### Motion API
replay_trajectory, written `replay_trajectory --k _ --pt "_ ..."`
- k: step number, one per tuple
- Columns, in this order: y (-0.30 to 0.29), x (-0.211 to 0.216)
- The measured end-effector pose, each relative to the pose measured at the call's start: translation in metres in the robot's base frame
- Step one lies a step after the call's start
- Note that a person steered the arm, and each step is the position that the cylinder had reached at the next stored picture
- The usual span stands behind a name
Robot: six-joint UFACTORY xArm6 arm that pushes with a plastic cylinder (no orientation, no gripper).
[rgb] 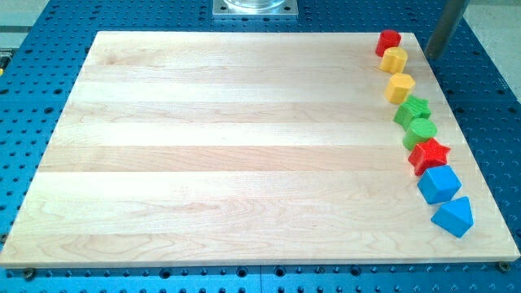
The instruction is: Push the yellow heart out of the vertical line
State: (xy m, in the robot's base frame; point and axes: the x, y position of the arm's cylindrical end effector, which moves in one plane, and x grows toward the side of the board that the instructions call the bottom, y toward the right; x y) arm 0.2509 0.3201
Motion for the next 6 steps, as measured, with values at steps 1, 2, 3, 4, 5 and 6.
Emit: replay_trajectory --k 1,2,3,4,5,6 --pt "-0.002 0.001" --pt "-0.007 -0.003" --pt "-0.008 -0.003" --pt "-0.025 -0.007" --pt "-0.123 0.029" --pt "-0.119 0.010"
